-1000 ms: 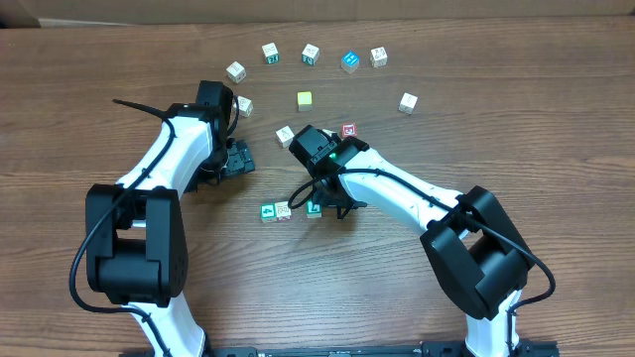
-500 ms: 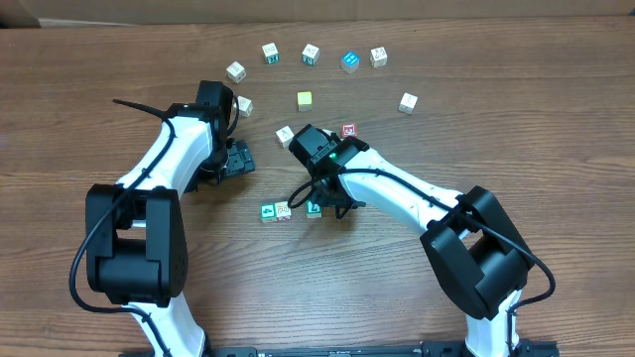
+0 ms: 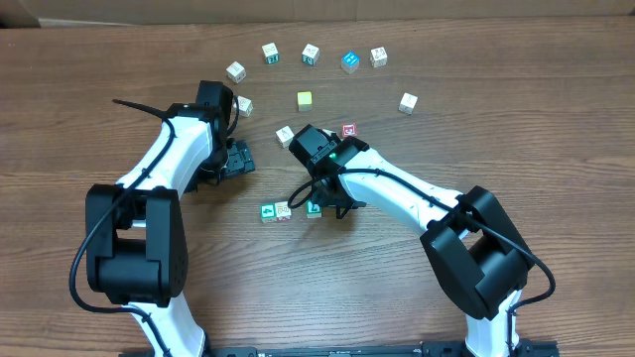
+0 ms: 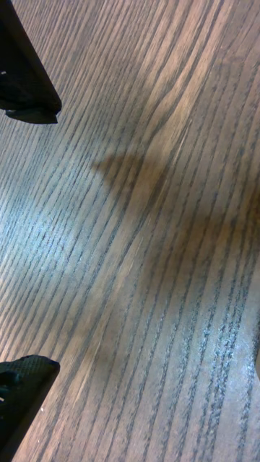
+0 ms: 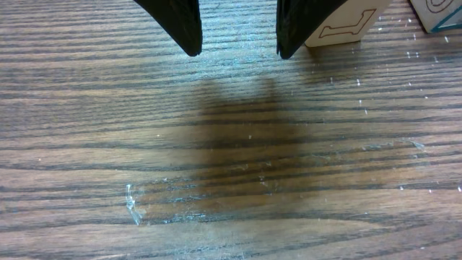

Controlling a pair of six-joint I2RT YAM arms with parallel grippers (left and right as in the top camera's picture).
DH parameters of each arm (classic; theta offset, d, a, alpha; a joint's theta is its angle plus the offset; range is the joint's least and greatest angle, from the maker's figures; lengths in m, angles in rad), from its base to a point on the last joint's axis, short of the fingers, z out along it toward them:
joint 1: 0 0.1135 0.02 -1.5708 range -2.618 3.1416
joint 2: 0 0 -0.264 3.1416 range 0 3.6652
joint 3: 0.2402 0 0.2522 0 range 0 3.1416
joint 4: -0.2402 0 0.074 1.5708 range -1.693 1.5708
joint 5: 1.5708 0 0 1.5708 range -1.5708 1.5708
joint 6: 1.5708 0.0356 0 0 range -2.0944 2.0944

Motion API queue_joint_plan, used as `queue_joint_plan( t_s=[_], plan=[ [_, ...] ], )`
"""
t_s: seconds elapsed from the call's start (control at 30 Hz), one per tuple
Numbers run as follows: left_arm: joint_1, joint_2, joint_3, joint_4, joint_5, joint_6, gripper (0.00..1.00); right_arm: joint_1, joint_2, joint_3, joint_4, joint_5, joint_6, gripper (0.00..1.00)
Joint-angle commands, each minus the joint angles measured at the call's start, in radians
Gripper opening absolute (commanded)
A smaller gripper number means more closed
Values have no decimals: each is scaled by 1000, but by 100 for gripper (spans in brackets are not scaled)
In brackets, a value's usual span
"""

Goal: Form a horizontal line

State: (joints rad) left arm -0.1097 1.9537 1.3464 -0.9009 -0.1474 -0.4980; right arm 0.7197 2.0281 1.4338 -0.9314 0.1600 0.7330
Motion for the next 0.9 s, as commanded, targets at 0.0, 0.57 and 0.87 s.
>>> queue_joint_plan(
  t_s=[0.0, 0.57, 0.87],
  plan=[
    [-2, 10, -3, 1, -12, -3, 99, -9, -13, -7, 1, -5, 4, 31],
    [-2, 10, -3, 1, -12, -3, 99, -9, -13, -7, 0, -5, 4, 32],
    [-2, 10, -3, 1, -12, -3, 100, -9, -13, -7, -13, -5, 4, 32]
  ],
)
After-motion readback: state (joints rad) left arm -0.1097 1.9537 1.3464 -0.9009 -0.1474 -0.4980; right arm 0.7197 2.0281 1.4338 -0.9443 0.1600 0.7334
